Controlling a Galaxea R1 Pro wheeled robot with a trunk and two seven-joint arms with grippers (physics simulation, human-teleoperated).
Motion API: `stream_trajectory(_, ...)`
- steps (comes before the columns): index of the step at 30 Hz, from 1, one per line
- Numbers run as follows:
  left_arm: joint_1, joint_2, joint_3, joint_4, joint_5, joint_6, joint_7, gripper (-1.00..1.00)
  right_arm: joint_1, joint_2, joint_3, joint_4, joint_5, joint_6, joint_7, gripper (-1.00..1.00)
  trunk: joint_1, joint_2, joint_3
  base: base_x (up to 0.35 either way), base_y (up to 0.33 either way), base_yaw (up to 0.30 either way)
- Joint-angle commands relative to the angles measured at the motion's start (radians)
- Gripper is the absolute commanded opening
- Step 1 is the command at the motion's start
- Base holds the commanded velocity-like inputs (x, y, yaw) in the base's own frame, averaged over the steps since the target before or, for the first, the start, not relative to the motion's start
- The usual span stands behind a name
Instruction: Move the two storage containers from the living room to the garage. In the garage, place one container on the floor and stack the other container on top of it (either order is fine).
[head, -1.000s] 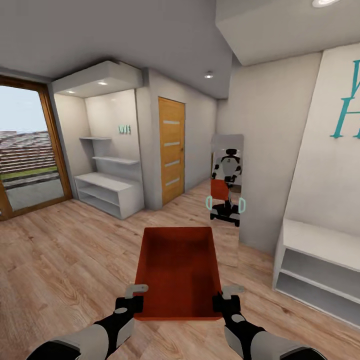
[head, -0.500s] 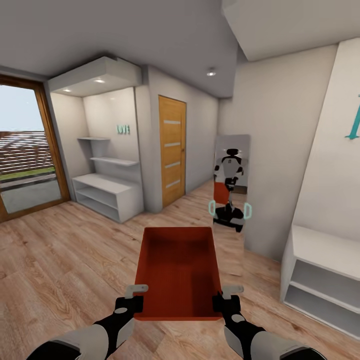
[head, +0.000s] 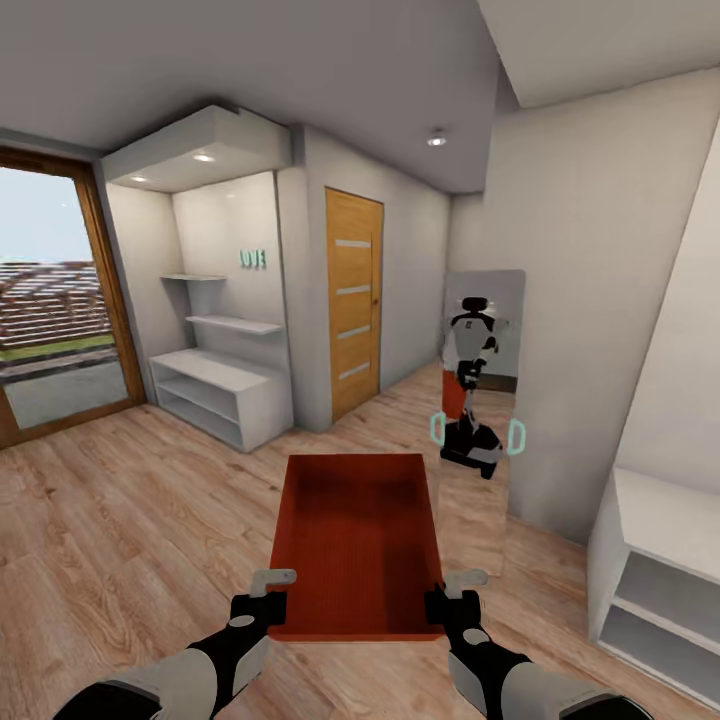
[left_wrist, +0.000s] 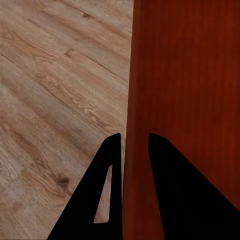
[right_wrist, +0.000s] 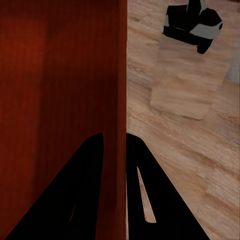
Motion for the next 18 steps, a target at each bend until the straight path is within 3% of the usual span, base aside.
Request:
stream_trajectory(1,-0.001,0.006,0.003,-0.002,-0.007,-0.052,0.007,-1.00,-0.001,-0.004,-0.032,0.003,-0.018,-0.004,-0.001,-1.00,0.001,-0.001,-0.002,0.321,0.000,0.269)
stream_trajectory(18,-0.001,0.006,0.003,-0.002,-0.007,-0.052,0.007,-1.00,-0.001,-0.005,-0.032,0.003,-0.018,-0.004,-0.001,-1.00,0.001,-0.001,-0.002,0.321,0.000,0.296)
